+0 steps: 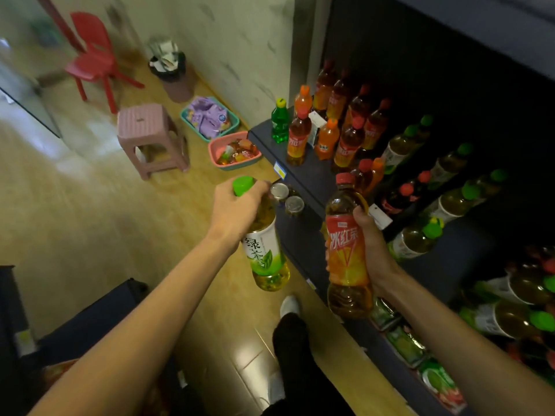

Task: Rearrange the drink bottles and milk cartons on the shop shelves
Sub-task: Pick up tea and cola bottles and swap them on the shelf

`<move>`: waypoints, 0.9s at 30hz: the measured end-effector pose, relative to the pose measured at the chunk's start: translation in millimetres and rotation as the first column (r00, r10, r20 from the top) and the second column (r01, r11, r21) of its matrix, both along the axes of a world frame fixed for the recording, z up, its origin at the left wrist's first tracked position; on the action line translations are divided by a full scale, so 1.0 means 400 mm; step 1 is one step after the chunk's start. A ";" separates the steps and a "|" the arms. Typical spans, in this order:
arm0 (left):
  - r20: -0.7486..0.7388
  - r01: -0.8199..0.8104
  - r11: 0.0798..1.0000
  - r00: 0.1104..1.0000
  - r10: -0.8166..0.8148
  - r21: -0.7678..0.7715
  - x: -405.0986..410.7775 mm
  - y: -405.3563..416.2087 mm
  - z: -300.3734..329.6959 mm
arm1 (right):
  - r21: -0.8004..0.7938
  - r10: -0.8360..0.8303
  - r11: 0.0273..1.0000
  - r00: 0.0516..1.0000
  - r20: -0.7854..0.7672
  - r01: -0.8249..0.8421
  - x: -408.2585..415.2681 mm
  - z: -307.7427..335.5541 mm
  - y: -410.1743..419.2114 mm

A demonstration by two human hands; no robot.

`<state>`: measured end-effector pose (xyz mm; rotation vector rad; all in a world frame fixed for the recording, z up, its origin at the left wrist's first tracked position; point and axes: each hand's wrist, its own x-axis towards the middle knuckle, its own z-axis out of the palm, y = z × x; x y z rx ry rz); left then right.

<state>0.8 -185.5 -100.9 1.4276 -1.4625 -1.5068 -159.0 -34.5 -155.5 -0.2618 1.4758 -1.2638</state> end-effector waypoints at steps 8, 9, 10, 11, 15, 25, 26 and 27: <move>0.021 0.038 0.999 0.999 -0.038 0.012 -0.131 -0.225 -0.002 | 0.026 -0.166 0.986 0.979 0.116 0.164 -0.133 -0.009 -0.193; 0.020 0.053 0.998 0.998 -0.053 0.019 -0.147 -0.248 -0.001 | 0.030 -0.187 0.982 0.974 0.125 0.185 -0.145 -0.010 -0.212; 0.021 0.064 0.998 0.998 -0.064 0.023 -0.161 -0.269 0.000 | 0.033 -0.214 0.977 0.967 0.136 0.211 -0.155 -0.009 -0.227; 0.020 0.072 0.997 0.997 -0.073 0.022 -0.176 -0.290 -0.002 | 0.033 -0.238 0.971 0.960 0.151 0.236 -0.162 -0.008 -0.241; 0.014 0.134 0.991 0.991 -0.134 0.021 -0.225 -0.355 -0.011 | 0.050 -0.302 0.953 0.939 0.167 0.298 -0.174 -0.014 -0.286; 0.092 0.471 0.880 0.875 -0.475 0.058 -0.294 -0.535 -0.044 | 0.056 -0.607 0.795 0.793 0.056 0.604 -0.084 -0.038 -0.360; 0.097 0.498 0.865 0.859 -0.502 0.062 -0.294 -0.553 -0.041 | 0.058 -0.649 0.761 0.759 0.047 0.647 -0.068 -0.043 -0.370; 0.099 0.526 0.848 0.843 -0.529 0.059 -0.292 -0.569 -0.037 | 0.060 -0.687 0.727 0.725 0.042 0.684 -0.051 -0.048 -0.384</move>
